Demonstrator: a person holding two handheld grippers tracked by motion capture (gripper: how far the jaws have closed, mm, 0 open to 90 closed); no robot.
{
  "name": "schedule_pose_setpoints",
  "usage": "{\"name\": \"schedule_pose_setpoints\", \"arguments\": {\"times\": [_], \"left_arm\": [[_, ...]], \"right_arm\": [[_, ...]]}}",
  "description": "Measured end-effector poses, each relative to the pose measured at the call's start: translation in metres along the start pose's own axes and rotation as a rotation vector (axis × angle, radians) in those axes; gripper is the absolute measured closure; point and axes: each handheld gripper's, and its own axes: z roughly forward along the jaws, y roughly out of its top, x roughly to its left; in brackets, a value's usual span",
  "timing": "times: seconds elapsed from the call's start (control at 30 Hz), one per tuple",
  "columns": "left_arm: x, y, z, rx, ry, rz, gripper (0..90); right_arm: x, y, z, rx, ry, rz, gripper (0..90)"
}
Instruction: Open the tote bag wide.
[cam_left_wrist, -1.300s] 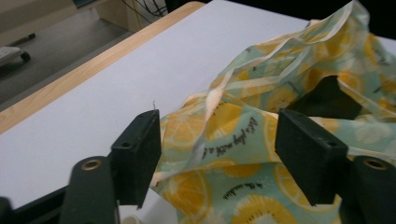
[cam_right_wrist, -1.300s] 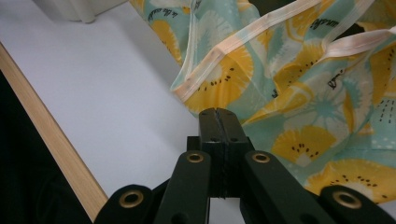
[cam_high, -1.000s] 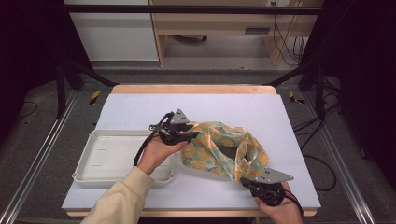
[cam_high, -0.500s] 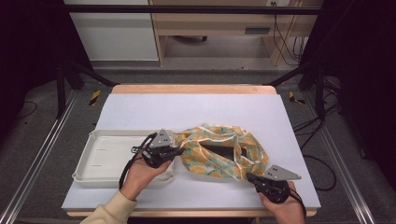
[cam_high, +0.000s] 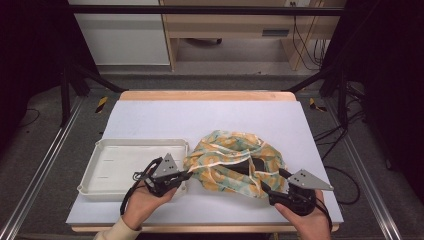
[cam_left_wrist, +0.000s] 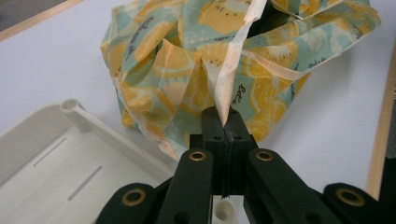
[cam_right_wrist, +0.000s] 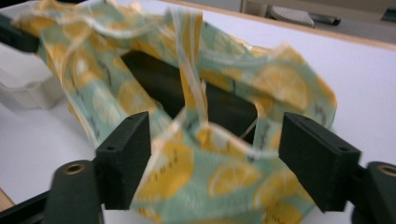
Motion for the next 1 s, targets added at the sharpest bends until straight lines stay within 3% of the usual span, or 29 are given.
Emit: {"name": "schedule_pose_setpoints", "arguments": {"times": [0.13, 0.33, 0.37, 0.47, 0.53, 0.57, 0.6, 0.67, 0.87, 1.0], "left_arm": [[-0.006, -0.006, 0.003, 0.014, -0.015, 0.003, 90.0], [-0.009, -0.006, 0.006, 0.025, -0.02, 0.017, 90.0], [-0.01, -0.006, 0.007, 0.029, -0.021, 0.021, 90.0], [-0.01, -0.006, 0.009, 0.034, -0.016, 0.027, 89.9], [-0.009, -0.006, 0.011, 0.036, -0.011, 0.032, 89.7], [-0.009, -0.006, 0.011, 0.036, -0.011, 0.032, 89.6], [-0.006, -0.005, 0.013, 0.036, -0.007, 0.023, 89.6], [-0.004, -0.004, 0.014, 0.032, -0.003, 0.019, 89.6], [0.0, -0.003, 0.01, 0.024, 0.024, 0.02, 89.5], [0.0, -0.004, 0.01, 0.025, 0.026, 0.021, 89.6]], "right_arm": [[0.003, 0.022, 0.005, 0.011, 0.031, -0.046, 21.4], [0.006, 0.039, 0.041, 0.06, 0.114, -0.058, 25.3], [0.007, 0.04, 0.048, 0.066, 0.128, -0.058, 29.5], [0.011, 0.044, 0.06, 0.087, 0.158, -0.083, 53.1], [0.014, 0.045, 0.06, 0.08, 0.173, -0.093, 69.1], [0.014, 0.045, 0.06, 0.08, 0.173, -0.093, 69.1], [0.019, 0.043, 0.053, 0.074, 0.191, -0.105, 82.1], [0.025, 0.039, 0.047, 0.076, 0.204, -0.122, 88.8], [0.043, 0.015, 0.033, 0.106, 0.247, -0.149, 90.0], [0.04, 0.011, 0.031, 0.128, 0.233, -0.148, 90.0]]}}
